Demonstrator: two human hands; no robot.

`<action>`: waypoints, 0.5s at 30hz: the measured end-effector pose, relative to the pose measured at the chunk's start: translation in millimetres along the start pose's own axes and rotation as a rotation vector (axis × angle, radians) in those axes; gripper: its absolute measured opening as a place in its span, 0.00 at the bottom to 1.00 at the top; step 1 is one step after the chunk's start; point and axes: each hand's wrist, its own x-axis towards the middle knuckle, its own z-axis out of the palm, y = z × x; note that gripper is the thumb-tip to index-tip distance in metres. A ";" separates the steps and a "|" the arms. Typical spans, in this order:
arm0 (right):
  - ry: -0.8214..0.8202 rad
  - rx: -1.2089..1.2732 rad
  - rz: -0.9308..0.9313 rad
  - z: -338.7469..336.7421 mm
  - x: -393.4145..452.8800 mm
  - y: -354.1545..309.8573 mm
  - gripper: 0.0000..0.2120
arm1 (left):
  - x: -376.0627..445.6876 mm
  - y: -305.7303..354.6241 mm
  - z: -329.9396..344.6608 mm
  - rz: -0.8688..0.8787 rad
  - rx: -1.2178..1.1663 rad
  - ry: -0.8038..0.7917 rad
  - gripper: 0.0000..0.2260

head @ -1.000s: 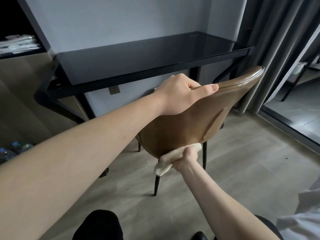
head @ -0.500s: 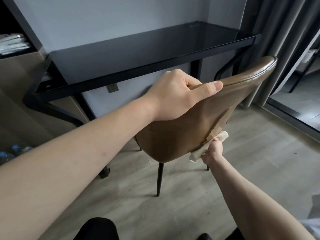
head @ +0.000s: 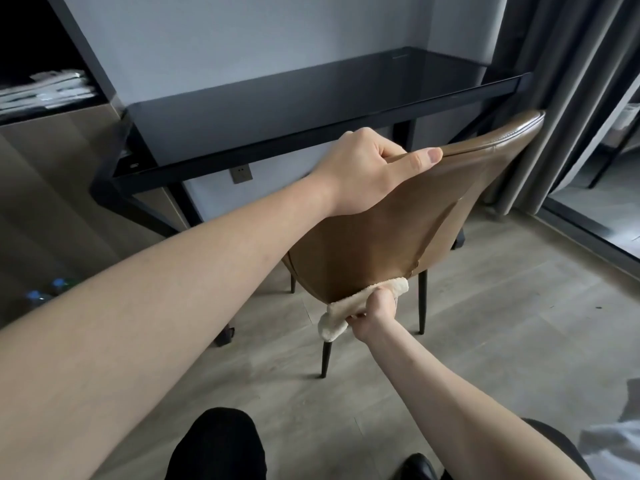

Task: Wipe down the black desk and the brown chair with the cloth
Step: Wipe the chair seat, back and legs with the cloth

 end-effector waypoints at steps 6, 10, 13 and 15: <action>-0.010 -0.075 -0.036 9.2 18.9 11.9 0.34 | 7.9 -10.4 -1.3 0.030 0.054 0.081 0.32; -0.019 -0.103 -0.048 18.2 39.9 22.5 0.28 | 11.8 -27.2 -2.1 0.054 0.081 0.177 0.31; -0.043 -0.120 -0.060 27.0 59.3 36.6 0.23 | 11.8 -46.0 -6.6 0.062 0.104 0.256 0.28; -0.070 -0.141 -0.047 31.4 72.5 47.2 0.24 | 12.7 -59.7 -10.9 0.065 0.093 0.279 0.25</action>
